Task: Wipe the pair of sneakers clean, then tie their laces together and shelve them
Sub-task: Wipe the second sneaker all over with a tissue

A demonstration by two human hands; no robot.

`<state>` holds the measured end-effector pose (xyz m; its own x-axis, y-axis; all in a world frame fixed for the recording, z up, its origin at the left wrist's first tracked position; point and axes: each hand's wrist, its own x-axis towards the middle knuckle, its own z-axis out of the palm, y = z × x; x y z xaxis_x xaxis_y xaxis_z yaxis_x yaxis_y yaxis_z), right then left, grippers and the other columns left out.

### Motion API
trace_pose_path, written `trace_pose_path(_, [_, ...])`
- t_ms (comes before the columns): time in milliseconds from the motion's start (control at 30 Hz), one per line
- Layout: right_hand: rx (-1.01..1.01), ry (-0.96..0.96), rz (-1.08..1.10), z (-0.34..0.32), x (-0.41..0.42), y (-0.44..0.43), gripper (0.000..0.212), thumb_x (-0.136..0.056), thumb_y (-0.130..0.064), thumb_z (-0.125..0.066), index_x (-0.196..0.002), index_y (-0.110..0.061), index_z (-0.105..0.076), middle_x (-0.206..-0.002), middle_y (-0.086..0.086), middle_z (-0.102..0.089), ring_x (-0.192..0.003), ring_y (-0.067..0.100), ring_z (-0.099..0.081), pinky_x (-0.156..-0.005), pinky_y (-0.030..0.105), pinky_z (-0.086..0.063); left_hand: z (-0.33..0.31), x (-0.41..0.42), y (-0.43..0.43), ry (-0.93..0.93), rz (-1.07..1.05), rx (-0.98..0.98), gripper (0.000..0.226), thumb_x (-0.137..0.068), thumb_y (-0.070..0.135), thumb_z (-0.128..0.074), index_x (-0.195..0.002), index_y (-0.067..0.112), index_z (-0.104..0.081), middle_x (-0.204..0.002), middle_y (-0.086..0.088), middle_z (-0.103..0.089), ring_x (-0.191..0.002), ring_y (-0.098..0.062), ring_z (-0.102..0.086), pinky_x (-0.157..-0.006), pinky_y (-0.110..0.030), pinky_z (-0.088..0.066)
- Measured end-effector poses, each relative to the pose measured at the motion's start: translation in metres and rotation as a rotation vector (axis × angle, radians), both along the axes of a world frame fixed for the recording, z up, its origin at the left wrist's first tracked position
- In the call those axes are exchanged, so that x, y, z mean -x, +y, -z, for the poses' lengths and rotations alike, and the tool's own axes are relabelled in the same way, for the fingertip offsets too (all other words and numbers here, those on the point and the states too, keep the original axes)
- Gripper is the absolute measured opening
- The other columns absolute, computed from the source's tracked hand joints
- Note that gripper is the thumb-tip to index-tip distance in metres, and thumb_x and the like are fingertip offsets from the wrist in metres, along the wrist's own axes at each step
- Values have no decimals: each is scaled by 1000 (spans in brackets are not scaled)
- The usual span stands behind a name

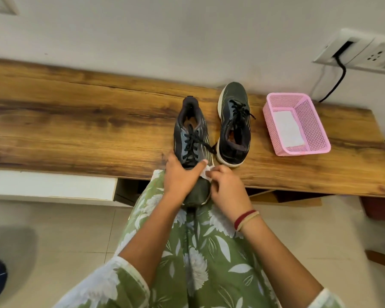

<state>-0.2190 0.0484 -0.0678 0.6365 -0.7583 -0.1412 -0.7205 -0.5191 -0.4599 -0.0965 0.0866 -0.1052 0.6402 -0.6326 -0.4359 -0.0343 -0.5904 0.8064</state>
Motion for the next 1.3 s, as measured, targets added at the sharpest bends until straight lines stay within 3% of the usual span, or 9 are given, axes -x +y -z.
trace_pose_path(100, [106,21,-28,3,1,17,19,-86,-15,-55,-98,-11,-69,-104,3,-58,-95,22,-51,-86,33,-44,4,2,-2,-110,-43,-72,99,-57,65,-78,-129,11,-38,-128,-9,-54,-117,-28,-53,-94,-43,-48])
trace_pose_path(267, [125,-14,-104,5,3,27,10,-86,-12,-61,-85,-11,-71,-92,1,-57,-85,20,-51,-75,32,-48,12,-4,1,-175,-45,-22,66,-76,56,-68,-115,7,-48,-108,-10,-64,-102,-29,-61,-83,-40,-52])
trace_pose_path(367, [49,-108,82,-3,0,0,14,-87,-7,-59,-92,-12,-71,-99,-1,-57,-90,13,-52,-83,20,-40,12,-7,1,-179,-22,-3,64,-82,53,-65,-121,5,-47,-110,-10,-65,-102,-29,-61,-84,-38,-51])
trace_pose_path(467, [46,-241,200,-10,-11,-20,16,-85,-3,-59,-94,-15,-63,-93,-1,-63,-86,15,-58,-77,23,-43,12,-8,2,-170,-12,4,61,-85,49,-63,-123,5,-46,-112,-9,-62,-105,-28,-58,-84,-34,-47])
trace_pose_path(633, [154,28,-10,7,-26,1,14,-87,-10,-55,-96,-17,-46,-74,7,-58,-73,29,-57,-60,37,-45,15,-9,1,-152,22,-18,52,-84,47,-63,-112,7,-42,-113,-13,-58,-107,-32,-55,-87,-42,-47])
trace_pose_path(733, [93,-5,-88,7,-21,9,20,-83,-7,-56,-90,-19,-42,-69,7,-56,-71,29,-55,-59,39,-43,13,-8,0,-166,39,-40,54,-85,48,-61,-114,7,-41,-118,-15,-56,-113,-33,-52,-90,-43,-45])
trace_pose_path(1100, [262,69,-76,5,-26,-13,20,-80,-6,-62,-88,-13,-45,-65,8,-55,-65,31,-55,-57,35,-35,14,-10,0,-160,94,-59,61,-87,48,-59,-123,4,-37,-127,-17,-53,-120,-33,-49,-92,-40,-40])
trace_pose_path(1200, [201,43,33,7,-31,-22,22,-79,-6,-62,-87,-13,-43,-69,10,-55,-69,32,-54,-60,34,-31,15,-10,0,-154,104,-61,61,-87,46,-60,-124,3,-37,-128,-17,-52,-121,-33,-47,-93,-40,-40])
trace_pose_path(1300, [133,43,-98,9,-29,-6,27,-79,-6,-61,-86,-18,-38,-71,7,-56,-70,28,-55,-61,34,-34,16,-12,0,-152,121,-67,60,-88,45,-59,-125,3,-37,-131,-17,-50,-123,-33,-46,-94,-40,-39])
